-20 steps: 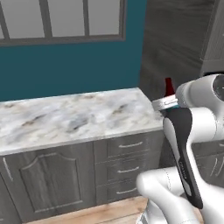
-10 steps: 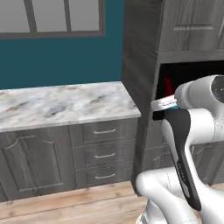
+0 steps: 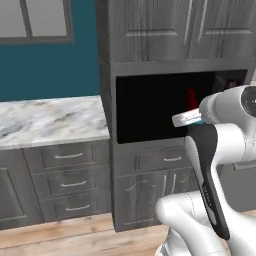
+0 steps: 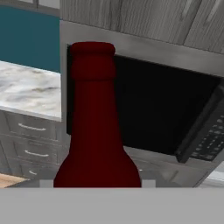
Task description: Place the liquor and beer on the top shelf of the fridge to keep them out of children's reach, and place the broccoli on lower shelves for easy access.
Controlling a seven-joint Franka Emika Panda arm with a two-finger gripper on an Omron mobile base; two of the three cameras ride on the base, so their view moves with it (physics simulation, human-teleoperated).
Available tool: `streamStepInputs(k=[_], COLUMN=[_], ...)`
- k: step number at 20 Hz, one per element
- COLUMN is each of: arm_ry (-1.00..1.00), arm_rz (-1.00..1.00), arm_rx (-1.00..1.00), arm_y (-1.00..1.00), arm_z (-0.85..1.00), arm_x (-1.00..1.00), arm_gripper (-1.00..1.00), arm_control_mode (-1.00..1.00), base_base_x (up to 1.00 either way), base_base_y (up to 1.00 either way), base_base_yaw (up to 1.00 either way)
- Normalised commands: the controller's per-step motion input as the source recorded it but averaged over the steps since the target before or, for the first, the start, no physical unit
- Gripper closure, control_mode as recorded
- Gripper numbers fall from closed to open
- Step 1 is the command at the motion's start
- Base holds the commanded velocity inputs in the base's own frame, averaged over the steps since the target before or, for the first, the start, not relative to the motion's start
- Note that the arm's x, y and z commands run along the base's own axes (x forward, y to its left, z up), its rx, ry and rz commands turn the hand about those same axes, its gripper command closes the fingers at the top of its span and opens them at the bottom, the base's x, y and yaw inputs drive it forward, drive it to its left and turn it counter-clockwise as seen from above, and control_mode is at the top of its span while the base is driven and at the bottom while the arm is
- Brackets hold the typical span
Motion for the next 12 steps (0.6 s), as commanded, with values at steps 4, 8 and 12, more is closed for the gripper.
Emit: streamStepInputs(k=[4, 8, 12], arm_ry=[0.00, 0.00, 0.00], arm_rz=[0.00, 0.00, 0.00], arm_rx=[0.00, 0.00, 0.00], arm_y=[0.00, 0.00, 0.00], arm_z=[0.00, 0.00, 0.00], arm_x=[0.00, 0.00, 0.00], arm_gripper=[1.00, 1.00, 1.00], arm_control_mode=[1.00, 1.00, 1.00], base_base_x=[-0.04, 0.00, 0.00], base_base_y=[-1.00, -1.00, -1.00], base_base_yaw=[0.01, 0.00, 0.00])
